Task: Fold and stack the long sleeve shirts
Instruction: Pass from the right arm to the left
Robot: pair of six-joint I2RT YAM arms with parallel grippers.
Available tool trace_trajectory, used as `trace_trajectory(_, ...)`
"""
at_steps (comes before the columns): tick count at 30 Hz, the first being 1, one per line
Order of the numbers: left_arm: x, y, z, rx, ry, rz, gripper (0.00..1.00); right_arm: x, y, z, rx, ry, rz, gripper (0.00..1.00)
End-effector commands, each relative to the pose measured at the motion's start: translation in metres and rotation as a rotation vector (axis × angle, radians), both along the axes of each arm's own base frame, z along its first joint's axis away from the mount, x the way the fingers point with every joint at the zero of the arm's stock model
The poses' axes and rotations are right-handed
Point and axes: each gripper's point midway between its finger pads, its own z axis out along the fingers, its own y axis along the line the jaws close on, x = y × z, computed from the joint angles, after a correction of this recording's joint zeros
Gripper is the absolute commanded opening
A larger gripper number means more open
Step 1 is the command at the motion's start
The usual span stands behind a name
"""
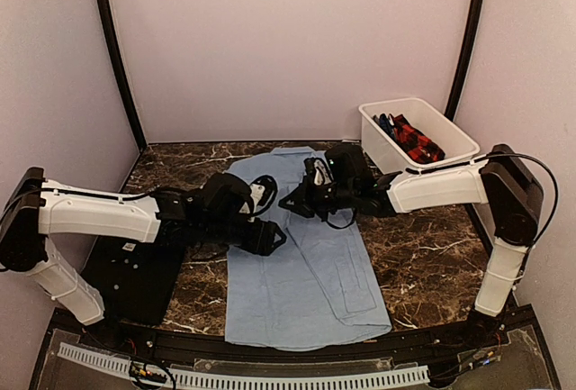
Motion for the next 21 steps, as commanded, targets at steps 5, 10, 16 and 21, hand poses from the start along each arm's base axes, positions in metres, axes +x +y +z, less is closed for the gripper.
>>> trace_trajectory(5, 0.026, 0.021, 0.010, 0.184, -0.259, 0.112, 0.67, -0.006, 0.005, 0.033, 0.137, 0.012, 0.006, 0.00)
trace_trajectory(10, 0.029, 0.008, 0.013, 0.211, -0.324, 0.095, 0.72, -0.007, 0.003, 0.035, 0.168, 0.033, -0.004, 0.00)
trace_trajectory(16, 0.029, -0.006, 0.008, 0.213, -0.358, 0.069, 0.75, -0.009, 0.002, 0.035, 0.190, 0.047, -0.014, 0.00)
trace_trajectory(21, 0.033, -0.012, 0.011, 0.279, -0.426, 0.092, 0.78, -0.010, 0.000, 0.036, 0.191, 0.047, -0.015, 0.00)
